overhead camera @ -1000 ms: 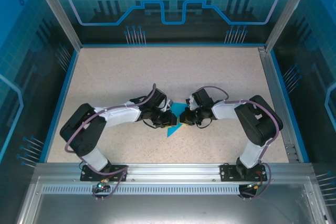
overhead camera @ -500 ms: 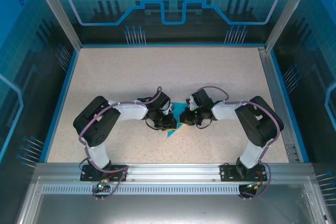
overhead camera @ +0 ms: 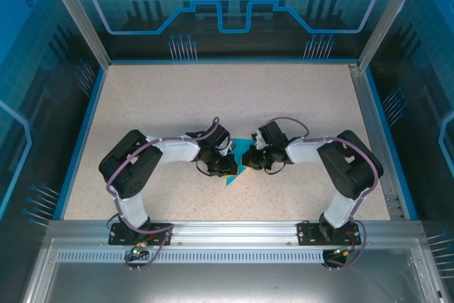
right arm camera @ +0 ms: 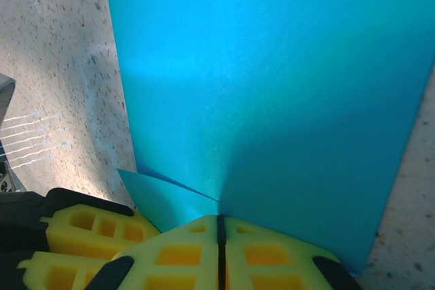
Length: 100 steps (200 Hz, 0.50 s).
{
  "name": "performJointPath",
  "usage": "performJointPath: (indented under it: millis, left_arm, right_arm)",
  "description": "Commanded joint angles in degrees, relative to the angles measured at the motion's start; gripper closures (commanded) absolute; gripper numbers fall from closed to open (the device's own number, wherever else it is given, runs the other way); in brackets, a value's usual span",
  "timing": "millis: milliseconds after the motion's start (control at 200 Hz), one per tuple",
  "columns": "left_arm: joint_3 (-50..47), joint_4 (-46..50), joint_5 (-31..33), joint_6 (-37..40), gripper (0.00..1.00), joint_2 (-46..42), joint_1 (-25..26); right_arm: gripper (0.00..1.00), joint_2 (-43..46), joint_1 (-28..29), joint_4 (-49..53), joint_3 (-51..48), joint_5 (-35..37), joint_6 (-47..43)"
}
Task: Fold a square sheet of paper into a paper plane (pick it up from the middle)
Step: Third fold the triangle at the center of the table.
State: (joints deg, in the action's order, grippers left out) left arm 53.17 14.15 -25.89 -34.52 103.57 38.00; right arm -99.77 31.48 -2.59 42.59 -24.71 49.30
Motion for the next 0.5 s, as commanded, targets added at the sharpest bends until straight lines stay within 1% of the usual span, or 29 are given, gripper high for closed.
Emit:
performJointPath:
  millis: [0,180,370,495]
  left_arm:
    - [-0.69,5.36,2.48,1.44,0.87,2.37,0.21]
    - [-1.88,4.29,2.71,1.51,0.9,3.6,0.23]
    - [-2.43,3.61,2.82,1.98,0.9,4.36,0.19]
    - [-2.1,3.95,2.99,2.4,0.91,4.41,0.22]
  right_arm:
    - [0.91,-2.98,-1.1,-0.13,-1.68,6.19,1.33]
    - [0.91,-1.91,-4.91,-0.56,-3.66,7.58,0.94]
    - [0.9,-0.22,-10.45,-0.58,-3.64,5.13,-2.04]
    - [0.9,1.29,-13.59,-0.1,-2.82,1.97,-3.11]
